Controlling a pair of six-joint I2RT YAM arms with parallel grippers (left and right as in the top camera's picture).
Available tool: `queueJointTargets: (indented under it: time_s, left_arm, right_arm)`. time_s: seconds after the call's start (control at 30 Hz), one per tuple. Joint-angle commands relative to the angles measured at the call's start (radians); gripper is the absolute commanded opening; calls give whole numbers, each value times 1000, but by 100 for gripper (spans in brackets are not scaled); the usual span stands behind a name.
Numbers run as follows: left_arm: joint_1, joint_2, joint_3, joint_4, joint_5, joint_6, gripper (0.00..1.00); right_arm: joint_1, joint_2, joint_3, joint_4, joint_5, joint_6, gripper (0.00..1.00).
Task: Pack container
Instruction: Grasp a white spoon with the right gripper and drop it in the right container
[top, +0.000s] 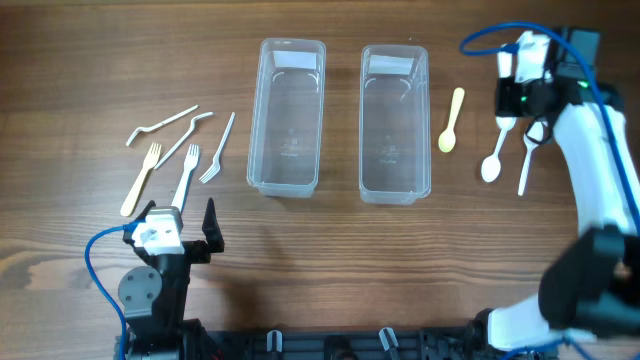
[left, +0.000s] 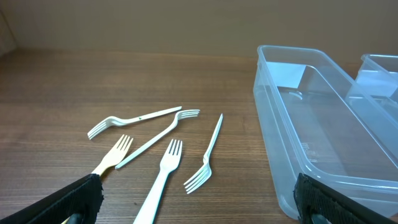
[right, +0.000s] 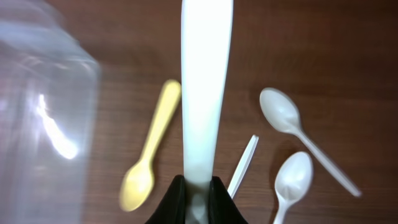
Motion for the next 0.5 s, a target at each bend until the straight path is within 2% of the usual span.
queueJointTargets:
  time_s: [0.0,0.2,0.3,0.33,0.37,0.4,0.43,0.47]
  left_arm:
    - [-2,-7,-5,3,12,19,100]
    - [-2,-7,-5,3,12,19,100]
    - [-2,-7,-5,3,12,19,100]
    - [-2,-7,-5,3,12,19,100]
    - [-2,-7,-5,3,12,19,100]
    - [-2,-7,-5,2,12,19,100]
    - [-2,-7,-5,2,12,19,100]
    - [-2,-7,-5,3,12,19,100]
  right_arm:
    - [92,-87,5,-34,-119,70,4]
    - [373,-55,5,-25,-125,205,4]
    - [418,-23,5,-15,-90,266,4]
    - [420,-11,5,-18,-90,285,12]
    - [420,-4,5,-22,-91,285,54]
    - [420,-3,5,-23,-91,284,68]
    - [420,-3,5,-23,-91,282,72]
    - [420,-6,5,-23,-91,280,70]
